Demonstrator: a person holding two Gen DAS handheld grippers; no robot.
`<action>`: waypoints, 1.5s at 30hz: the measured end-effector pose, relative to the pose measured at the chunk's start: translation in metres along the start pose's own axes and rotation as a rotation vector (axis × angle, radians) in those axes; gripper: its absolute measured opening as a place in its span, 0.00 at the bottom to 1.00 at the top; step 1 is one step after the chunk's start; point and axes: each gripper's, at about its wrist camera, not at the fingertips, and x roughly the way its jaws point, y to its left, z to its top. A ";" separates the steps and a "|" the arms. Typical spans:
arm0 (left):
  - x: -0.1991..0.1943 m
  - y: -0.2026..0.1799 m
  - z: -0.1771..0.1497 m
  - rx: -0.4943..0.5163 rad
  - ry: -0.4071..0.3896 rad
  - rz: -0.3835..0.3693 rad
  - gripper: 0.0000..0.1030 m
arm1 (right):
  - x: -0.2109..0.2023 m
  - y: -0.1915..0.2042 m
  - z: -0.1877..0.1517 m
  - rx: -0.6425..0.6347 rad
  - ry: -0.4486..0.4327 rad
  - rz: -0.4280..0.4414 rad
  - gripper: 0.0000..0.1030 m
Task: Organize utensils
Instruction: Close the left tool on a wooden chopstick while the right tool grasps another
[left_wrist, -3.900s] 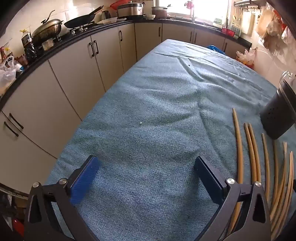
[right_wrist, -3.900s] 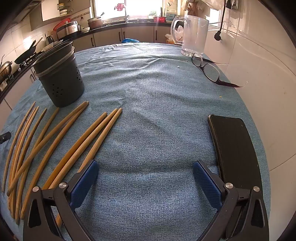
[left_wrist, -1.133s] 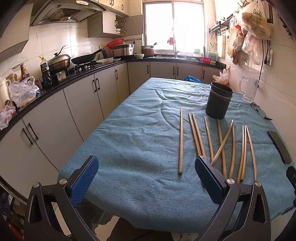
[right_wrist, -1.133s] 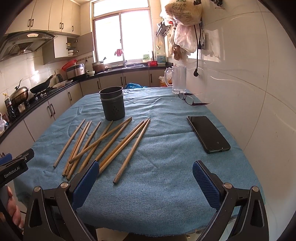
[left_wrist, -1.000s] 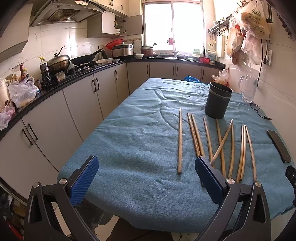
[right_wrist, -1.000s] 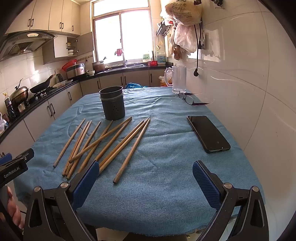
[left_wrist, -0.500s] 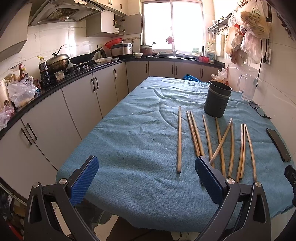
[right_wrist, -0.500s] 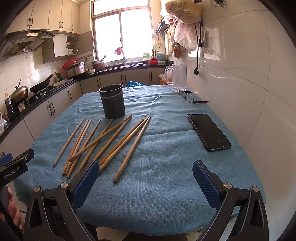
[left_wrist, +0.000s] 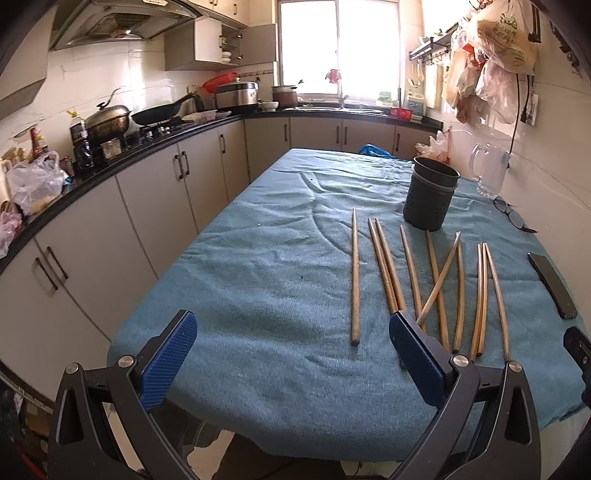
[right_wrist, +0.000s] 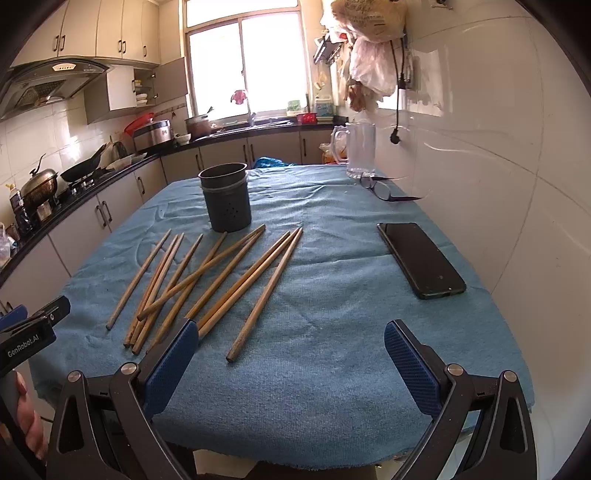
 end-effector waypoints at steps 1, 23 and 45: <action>0.004 0.003 0.003 0.002 0.014 -0.012 1.00 | 0.001 -0.001 0.003 -0.002 0.002 0.004 0.99; 0.124 -0.152 0.084 0.352 0.428 -0.454 0.17 | 0.062 -0.052 0.075 0.158 0.179 0.167 0.73; 0.178 -0.207 0.082 0.418 0.482 -0.343 0.09 | 0.082 -0.083 0.062 0.217 0.206 0.179 0.73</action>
